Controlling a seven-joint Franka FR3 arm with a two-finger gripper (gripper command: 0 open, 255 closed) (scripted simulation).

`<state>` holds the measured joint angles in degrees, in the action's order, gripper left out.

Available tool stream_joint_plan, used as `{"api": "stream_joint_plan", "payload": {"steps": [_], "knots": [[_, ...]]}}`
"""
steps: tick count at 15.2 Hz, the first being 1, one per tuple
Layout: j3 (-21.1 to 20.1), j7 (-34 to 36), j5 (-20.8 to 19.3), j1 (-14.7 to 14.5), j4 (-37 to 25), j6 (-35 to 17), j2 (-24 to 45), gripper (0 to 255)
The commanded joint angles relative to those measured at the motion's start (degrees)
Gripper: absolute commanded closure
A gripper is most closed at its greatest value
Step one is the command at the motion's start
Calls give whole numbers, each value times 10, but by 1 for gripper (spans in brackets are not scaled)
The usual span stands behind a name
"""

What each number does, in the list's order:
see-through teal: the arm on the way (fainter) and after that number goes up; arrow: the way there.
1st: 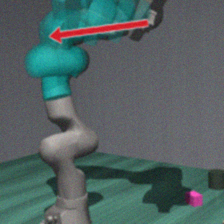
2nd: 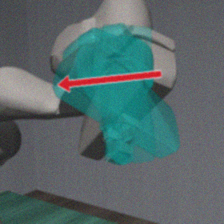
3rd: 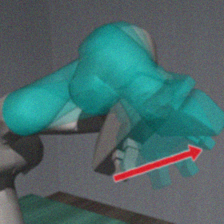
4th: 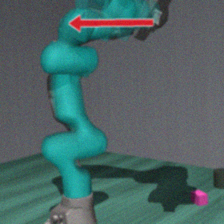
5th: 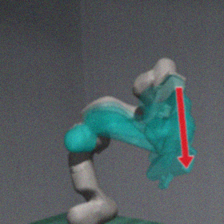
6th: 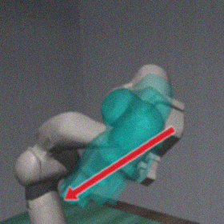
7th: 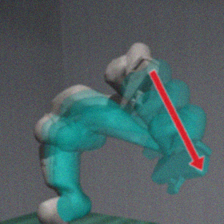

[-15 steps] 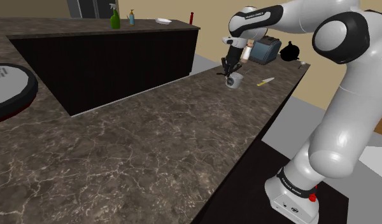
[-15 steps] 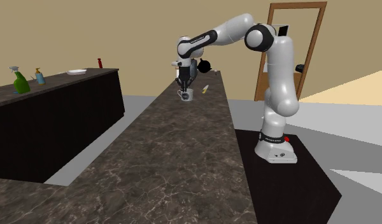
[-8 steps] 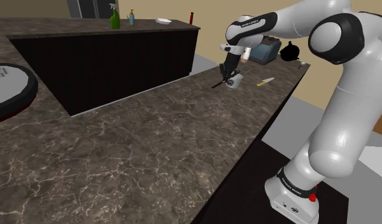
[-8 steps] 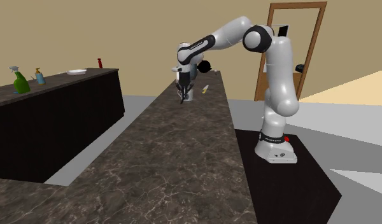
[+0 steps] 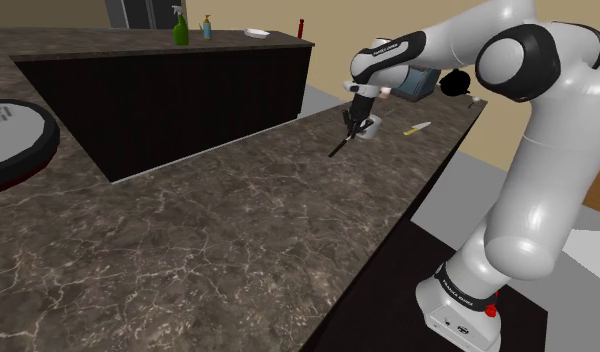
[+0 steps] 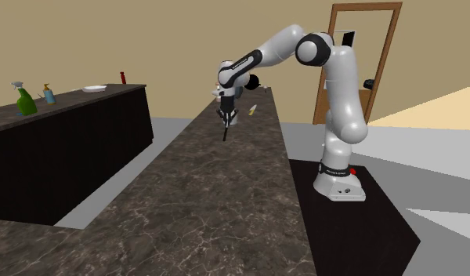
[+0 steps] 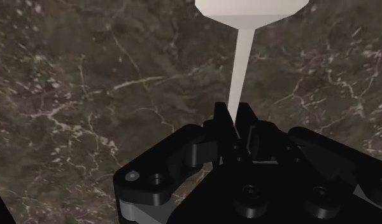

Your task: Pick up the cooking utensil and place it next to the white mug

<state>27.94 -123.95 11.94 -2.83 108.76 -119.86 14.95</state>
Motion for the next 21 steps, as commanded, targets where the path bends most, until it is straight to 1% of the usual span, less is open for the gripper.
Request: {"api": "stream_joint_plan", "payload": {"steps": [1,3,11,12,17,21], "knots": [[-3,-3,6,0,8,-14,9,255],[-5,-8,12,2,16,-30,19,255],[-4,-9,13,2,16,-30,19,255],[-4,-9,13,2,12,-27,20,0],[-4,-9,13,2,16,-30,19,0],[4,6,-9,-1,-21,33,-11,0]]}}
